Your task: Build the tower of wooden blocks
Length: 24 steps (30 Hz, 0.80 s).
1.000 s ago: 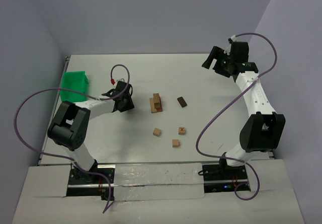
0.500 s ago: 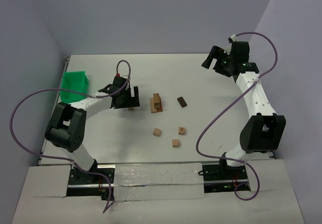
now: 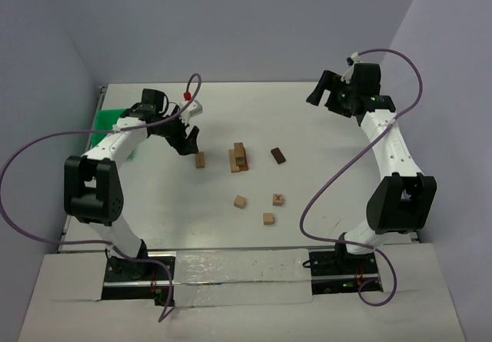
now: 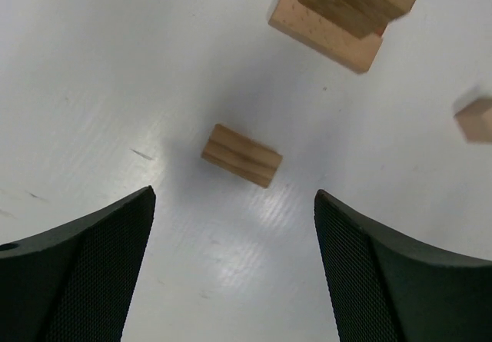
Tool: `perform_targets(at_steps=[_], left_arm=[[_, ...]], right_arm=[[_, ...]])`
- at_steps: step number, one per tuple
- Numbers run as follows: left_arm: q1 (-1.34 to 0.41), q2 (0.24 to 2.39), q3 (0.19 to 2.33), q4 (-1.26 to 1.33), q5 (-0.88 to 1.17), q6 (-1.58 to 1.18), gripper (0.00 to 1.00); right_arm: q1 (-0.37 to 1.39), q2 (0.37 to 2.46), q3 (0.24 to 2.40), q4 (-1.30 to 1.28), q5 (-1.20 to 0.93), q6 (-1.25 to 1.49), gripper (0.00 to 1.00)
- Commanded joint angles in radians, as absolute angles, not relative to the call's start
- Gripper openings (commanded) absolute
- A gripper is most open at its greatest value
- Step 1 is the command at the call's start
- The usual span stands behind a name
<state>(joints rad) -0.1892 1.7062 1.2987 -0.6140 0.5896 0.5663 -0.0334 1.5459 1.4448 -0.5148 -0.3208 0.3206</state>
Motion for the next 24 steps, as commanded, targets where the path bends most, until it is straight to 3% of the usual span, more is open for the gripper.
perform_targets(at_steps=[1,11,24], left_arm=[[-0.155,1.793,1.367,-0.792,0.823,1.023,0.93],[-0.179,1.827,1.24,-0.516,0.824,1.029,0.93],[-0.249,1.875,1.136,-0.365,0.719,1.035,0.88]], right_arm=[[-0.038,1.517,1.434,-0.477,-0.331,0.305,1.0],[-0.038,1.528,1.43,-0.482,-0.321,0.293,1.0],[-0.037,1.559,1.442,-0.491,-0.334,0.288,1.0]])
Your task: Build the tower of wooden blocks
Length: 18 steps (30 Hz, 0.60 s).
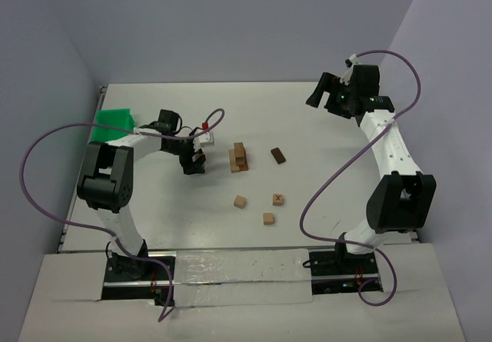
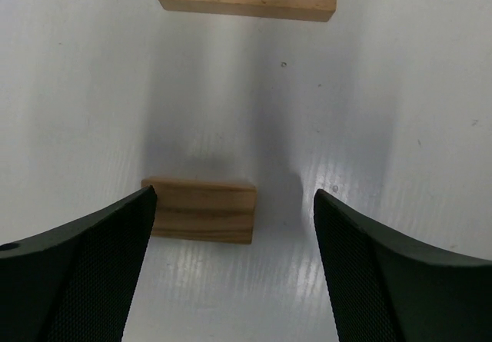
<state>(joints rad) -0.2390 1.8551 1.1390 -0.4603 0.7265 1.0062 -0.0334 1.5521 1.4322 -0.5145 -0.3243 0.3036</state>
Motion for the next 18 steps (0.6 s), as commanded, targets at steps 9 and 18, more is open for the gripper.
perform_targets(at_steps=[9,18], left_arm=[[-0.252,1.868,1.105,-0.334,0.678,1.062,0.83],[-0.222,1.888,1.138,-0.403,0.683,1.149,0.8]], right_arm=[[-0.038,1.565,1.444,-0.493,-0.343,0.286,1.0],[-0.037,1.562,1.439,-0.497,-0.345,0.281,1.0]])
